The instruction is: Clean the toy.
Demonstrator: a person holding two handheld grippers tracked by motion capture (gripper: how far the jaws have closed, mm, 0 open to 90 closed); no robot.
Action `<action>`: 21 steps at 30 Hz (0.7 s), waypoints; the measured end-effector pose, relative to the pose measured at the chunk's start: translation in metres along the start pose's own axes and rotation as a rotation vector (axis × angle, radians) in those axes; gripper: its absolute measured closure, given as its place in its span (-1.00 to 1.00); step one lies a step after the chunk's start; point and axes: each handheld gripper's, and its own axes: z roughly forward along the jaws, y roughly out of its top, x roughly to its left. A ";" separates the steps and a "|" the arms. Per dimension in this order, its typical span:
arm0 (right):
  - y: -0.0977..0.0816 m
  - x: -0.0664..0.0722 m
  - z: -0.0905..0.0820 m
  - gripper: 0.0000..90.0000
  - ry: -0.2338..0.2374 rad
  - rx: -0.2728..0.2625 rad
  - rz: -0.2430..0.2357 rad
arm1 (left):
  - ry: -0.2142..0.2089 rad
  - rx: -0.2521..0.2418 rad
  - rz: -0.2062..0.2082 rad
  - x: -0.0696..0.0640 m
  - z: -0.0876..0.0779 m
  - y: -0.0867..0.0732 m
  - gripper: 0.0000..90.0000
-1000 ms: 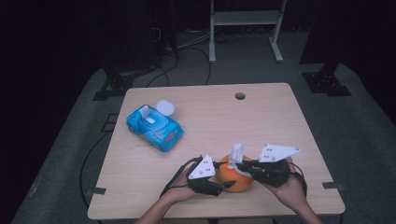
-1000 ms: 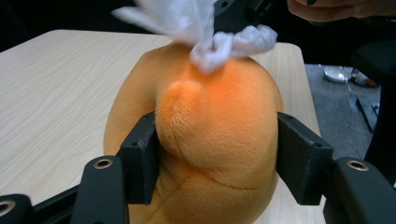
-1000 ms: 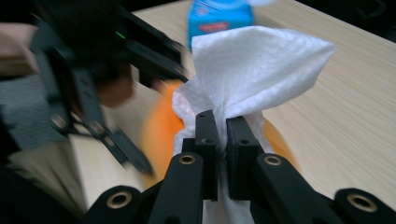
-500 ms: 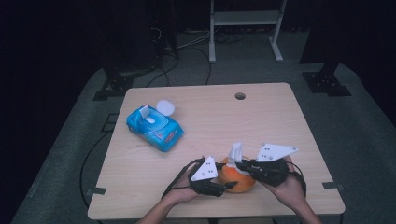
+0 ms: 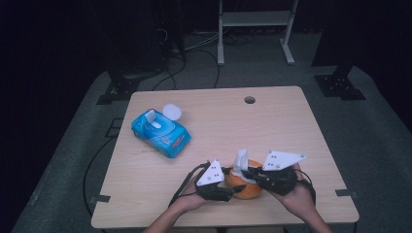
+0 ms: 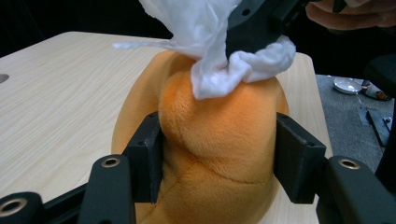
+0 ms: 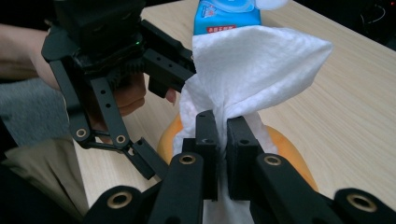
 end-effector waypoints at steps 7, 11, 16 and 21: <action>-0.014 -0.021 -0.012 0.88 -0.046 -0.007 0.090 | -0.006 0.002 0.009 -0.001 0.003 0.001 -0.06; -0.006 -0.010 -0.002 0.88 -0.018 -0.007 0.043 | -0.003 -0.004 -0.015 0.003 -0.002 0.000 -0.03; -0.018 -0.032 -0.018 0.88 -0.068 -0.010 0.127 | 0.006 -0.040 -0.096 0.013 -0.006 -0.001 0.02; -0.007 -0.016 -0.014 0.88 -0.019 -0.067 0.111 | 0.042 -0.056 -0.103 0.015 -0.015 0.011 0.06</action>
